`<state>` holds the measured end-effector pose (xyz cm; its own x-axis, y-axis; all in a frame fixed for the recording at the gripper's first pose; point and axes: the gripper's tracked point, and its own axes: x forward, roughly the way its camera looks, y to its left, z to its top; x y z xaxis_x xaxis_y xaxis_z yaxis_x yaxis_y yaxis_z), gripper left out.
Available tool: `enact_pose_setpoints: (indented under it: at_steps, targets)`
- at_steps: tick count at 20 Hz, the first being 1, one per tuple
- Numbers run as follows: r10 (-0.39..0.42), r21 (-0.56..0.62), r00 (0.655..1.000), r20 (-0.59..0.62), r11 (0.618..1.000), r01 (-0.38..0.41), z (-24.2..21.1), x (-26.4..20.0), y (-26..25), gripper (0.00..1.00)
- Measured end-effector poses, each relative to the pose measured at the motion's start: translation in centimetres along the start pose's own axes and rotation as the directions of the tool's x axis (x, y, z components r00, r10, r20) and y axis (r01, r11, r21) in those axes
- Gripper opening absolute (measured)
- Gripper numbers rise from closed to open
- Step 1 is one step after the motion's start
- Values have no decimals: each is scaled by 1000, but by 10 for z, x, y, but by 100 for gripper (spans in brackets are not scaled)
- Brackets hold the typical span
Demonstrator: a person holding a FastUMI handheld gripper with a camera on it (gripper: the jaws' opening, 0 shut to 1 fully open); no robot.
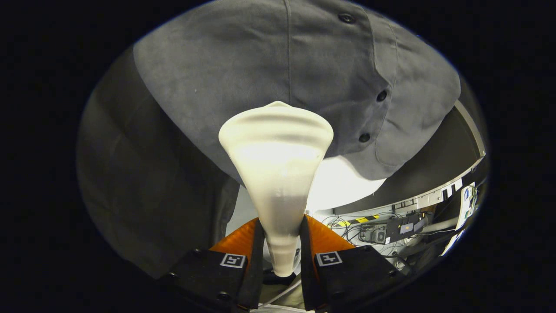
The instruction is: Iron the clothes twice with a garment steamer, once on the left side and once on the right side.
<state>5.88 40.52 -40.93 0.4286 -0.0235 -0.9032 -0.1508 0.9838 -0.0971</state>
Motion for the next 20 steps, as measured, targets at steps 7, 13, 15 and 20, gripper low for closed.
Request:
enact_pose_setpoints:
  at_steps: [7, 13, 15, 20]
  targets:
    - [6, 33, 999, -37, 999, -5, -10, 2, 2, 45]
    - [11, 43, 1000, -10, 999, -10, -12, 2, -8, 45]
    - [20, 47, 999, 28, 999, -22, -5, 2, -11, 45]
    - [55, 60, 987, 149, 996, -65, 21, -8, -19, 45]
